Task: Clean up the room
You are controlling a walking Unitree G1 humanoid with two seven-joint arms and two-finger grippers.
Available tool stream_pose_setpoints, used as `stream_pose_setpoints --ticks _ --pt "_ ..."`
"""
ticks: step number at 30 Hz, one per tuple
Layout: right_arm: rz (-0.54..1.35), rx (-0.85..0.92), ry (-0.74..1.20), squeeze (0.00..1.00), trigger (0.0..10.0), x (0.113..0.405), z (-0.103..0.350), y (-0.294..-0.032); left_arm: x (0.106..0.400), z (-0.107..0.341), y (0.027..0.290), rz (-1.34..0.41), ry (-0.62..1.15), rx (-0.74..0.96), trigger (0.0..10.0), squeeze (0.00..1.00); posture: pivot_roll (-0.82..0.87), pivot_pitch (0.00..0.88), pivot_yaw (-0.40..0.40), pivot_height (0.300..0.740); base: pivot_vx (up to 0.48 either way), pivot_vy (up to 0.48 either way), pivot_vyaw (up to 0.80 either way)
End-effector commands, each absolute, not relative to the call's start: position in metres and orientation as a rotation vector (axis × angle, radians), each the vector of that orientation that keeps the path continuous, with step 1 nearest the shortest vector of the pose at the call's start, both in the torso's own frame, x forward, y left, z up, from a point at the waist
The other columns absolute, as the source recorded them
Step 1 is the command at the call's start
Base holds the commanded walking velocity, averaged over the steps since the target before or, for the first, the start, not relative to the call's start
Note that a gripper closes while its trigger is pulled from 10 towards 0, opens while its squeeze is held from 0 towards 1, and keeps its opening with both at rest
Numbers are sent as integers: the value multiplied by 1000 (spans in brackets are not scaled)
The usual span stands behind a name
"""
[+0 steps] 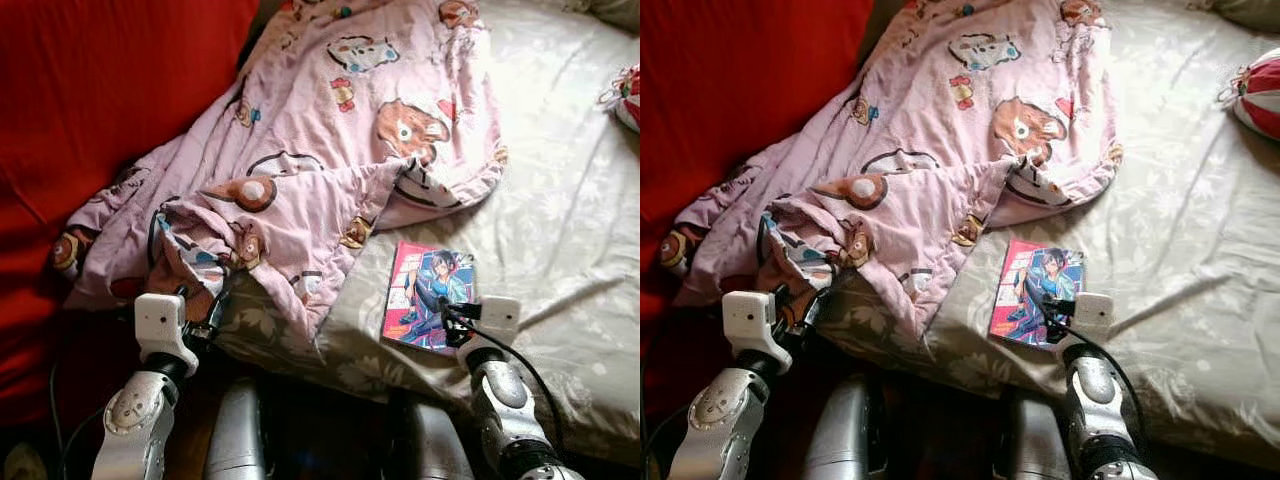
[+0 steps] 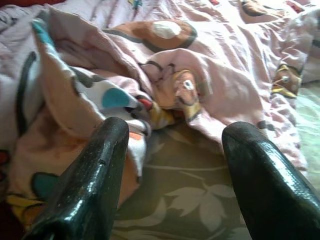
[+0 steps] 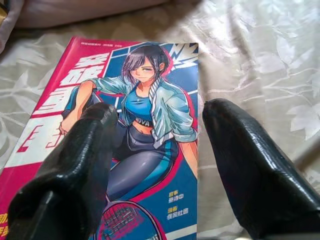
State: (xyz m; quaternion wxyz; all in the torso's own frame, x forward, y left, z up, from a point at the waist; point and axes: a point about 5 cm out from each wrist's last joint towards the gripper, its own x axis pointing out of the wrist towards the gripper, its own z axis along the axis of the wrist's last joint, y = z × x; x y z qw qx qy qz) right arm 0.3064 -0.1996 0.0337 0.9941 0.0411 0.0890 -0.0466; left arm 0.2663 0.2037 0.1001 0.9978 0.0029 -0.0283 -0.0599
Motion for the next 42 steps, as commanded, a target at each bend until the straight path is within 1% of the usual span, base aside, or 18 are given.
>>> stream_pose_setpoints --ticks 1,4,5,6,7,14,15,16,17,31,42 --pt "-104 91 201 0 10000 300 26 -201 262 94 203 -128 -20 20 10000 0 169 266 -24 574 0 0 0" --pt "-114 124 199 0 10000 301 26 -201 262 93 203 -127 -19 19 10000 0 170 265 -23 574 0 0 0" --pt "-115 153 193 757 10000 301 27 -201 262 93 203 -127 -19 20 10000 0 170 265 -23 574 0 0 0" --pt "-115 159 191 757 10000 301 27 -201 262 93 203 -128 -19 20 10000 0 170 265 -23 574 0 0 0" --pt "-116 164 189 1000 10000 302 27 -201 262 93 204 -127 -19 20 10000 0 172 263 -21 574 0 0 0" --pt "-162 215 216 1000 10000 300 23 -205 262 95 206 -123 -22 26 10000 0 181 263 -16 574 0 0 0" --pt "-173 233 237 882 10000 298 20 -205 262 95 207 -121 -22 28 10000 0 188 265 -8 574 0 0 0" --pt "-173 233 237 882 10000 298 20 -205 262 95 207 -121 -22 28 10000 0 188 265 -8 574 0 0 0" --pt "-168 262 254 0 10000 298 17 -204 261 96 208 -120 -22 31 10000 0 191 268 -4 574 0 0 0" --pt "-128 339 260 0 10000 305 20 -197 260 99 214 -121 -18 49 10000 0 212 271 22 574 0 0 0" --pt "-131 389 236 0 10000 303 19 -198 260 100 218 -120 -12 60 10000 0 224 273 38 574 0 0 0"
